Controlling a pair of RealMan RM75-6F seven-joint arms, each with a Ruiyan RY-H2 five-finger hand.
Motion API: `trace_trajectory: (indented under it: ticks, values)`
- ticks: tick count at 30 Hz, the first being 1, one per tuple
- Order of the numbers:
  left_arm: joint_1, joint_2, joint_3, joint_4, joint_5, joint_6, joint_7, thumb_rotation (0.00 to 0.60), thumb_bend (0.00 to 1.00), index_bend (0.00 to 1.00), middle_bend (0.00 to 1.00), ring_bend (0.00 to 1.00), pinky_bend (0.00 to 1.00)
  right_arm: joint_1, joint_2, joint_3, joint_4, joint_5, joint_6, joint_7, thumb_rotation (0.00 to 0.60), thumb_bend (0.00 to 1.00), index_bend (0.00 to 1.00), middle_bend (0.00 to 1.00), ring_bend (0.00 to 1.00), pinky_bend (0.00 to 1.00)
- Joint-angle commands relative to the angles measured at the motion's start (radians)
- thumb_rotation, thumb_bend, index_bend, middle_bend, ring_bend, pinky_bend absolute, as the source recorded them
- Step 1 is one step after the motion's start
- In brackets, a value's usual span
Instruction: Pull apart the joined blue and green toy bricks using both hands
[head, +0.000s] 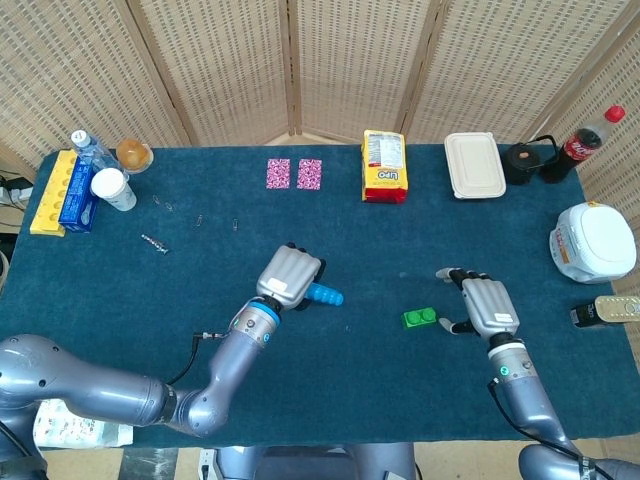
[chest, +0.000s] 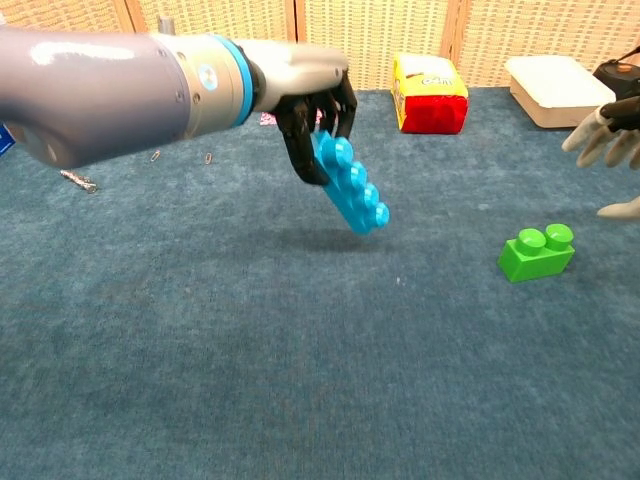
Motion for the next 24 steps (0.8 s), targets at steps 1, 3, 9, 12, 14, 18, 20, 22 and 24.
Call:
trace_trajectory:
  ticks: [1,3,9,12,14,18,20,22,24]
  values:
    - [0.000,-0.010,0.012,0.008,0.022,-0.007,0.004,0.600,0.16,0.18,0.30,0.15,0.17,-0.007,0.009,-0.001,-0.004,-0.005,0.007,0.004,0.600,0.25,0.24,0.30,0.30,0.28]
    - [0.000,-0.009,0.019,0.012,0.048,-0.006,0.009,0.600,0.12,0.02,0.18,0.04,0.15,-0.011,0.016,0.001,-0.007,-0.006,0.011,0.009,0.600,0.25,0.24,0.30,0.30,0.28]
    - [0.031,0.022,0.030,-0.005,0.131,0.035,-0.012,0.564,0.07,0.00,0.08,0.00,0.11,-0.026,0.044,0.007,-0.017,-0.028,0.031,0.029,0.600,0.25,0.24,0.30,0.30,0.28]
    - [0.065,0.058,0.038,-0.037,0.161,0.067,-0.028,0.558,0.08,0.00,0.07,0.00,0.11,-0.032,0.055,0.011,-0.015,-0.042,0.037,0.043,0.600,0.25,0.24,0.31,0.30,0.28]
    - [0.082,0.078,0.044,-0.060,0.172,0.085,-0.031,0.556,0.09,0.00,0.07,0.00,0.11,-0.034,0.058,0.012,-0.014,-0.049,0.036,0.051,0.600,0.25,0.24,0.31,0.30,0.28]
    - [0.124,0.123,0.059,-0.109,0.193,0.129,-0.040,0.554,0.15,0.00,0.07,0.00,0.11,-0.036,0.061,0.013,-0.008,-0.061,0.036,0.060,0.600,0.25,0.24,0.31,0.30,0.28]
    - [0.150,0.147,0.066,-0.135,0.209,0.154,-0.053,0.555,0.17,0.00,0.07,0.00,0.11,-0.037,0.060,0.014,-0.005,-0.066,0.033,0.071,0.600,0.25,0.24,0.31,0.31,0.28]
    - [0.178,0.173,0.078,-0.162,0.231,0.177,-0.071,0.559,0.17,0.00,0.07,0.00,0.11,-0.037,0.060,0.015,0.000,-0.073,0.032,0.075,0.600,0.25,0.24,0.31,0.31,0.28]
    - [0.217,0.215,0.101,-0.201,0.255,0.203,-0.086,0.562,0.17,0.00,0.07,0.00,0.11,-0.038,0.058,0.015,0.009,-0.081,0.035,0.077,0.600,0.25,0.24,0.31,0.31,0.28]
